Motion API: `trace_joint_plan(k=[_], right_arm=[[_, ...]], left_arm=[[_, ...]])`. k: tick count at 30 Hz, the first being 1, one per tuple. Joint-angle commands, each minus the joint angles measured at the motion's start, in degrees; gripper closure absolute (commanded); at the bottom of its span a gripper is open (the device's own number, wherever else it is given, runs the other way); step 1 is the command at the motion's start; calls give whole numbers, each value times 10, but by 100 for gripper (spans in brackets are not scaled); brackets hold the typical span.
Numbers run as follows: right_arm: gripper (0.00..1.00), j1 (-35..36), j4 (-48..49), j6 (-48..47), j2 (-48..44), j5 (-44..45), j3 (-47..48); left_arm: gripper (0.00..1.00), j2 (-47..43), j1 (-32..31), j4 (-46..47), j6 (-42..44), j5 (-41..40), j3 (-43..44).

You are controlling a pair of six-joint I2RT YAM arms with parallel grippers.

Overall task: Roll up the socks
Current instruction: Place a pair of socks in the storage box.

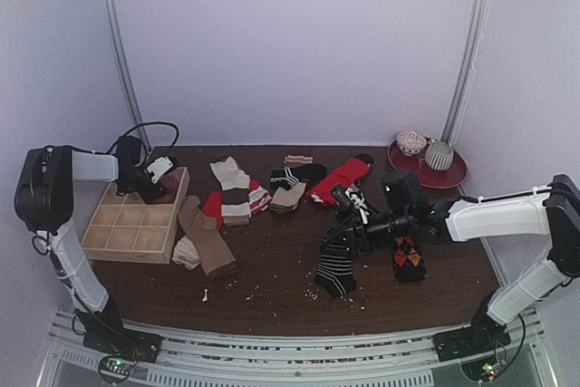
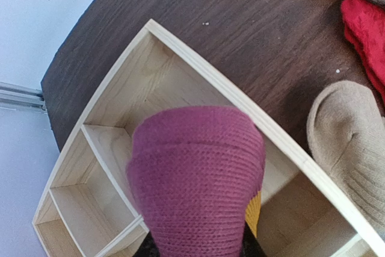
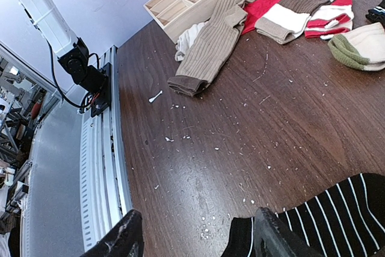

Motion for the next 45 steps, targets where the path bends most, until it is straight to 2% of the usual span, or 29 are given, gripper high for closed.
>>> trace_joint_plan(k=[1, 6, 11, 17, 25, 27, 33, 38, 45], right_arm=[[37, -1, 10, 0, -19, -7, -4], [37, -1, 11, 2, -18, -7, -4], [37, -1, 13, 4, -16, -8, -6], [37, -1, 12, 4, -21, -8, -5], [37, -1, 26, 13, -19, -19, -8], [37, -1, 27, 13, -17, -21, -8], [37, -1, 21, 9, -26, -17, -9], [37, -1, 22, 12, -25, -21, -8], [37, -1, 17, 9, -34, -19, -9]], left_arm=[[100, 40, -9, -58, -20, 0, -20], [100, -38, 16, -15, -26, 35, -46], [100, -118, 29, 38, -40, 26, -65], [100, -148, 29, -51, -34, 56, -11], [100, -248, 29, 19, -26, 107, -171], [100, -248, 28, 33, -32, 118, -182], [100, -222, 28, 0, -42, 128, -159], [100, -196, 14, 37, -63, 74, -184], [100, -157, 0, 19, -69, 49, -185]])
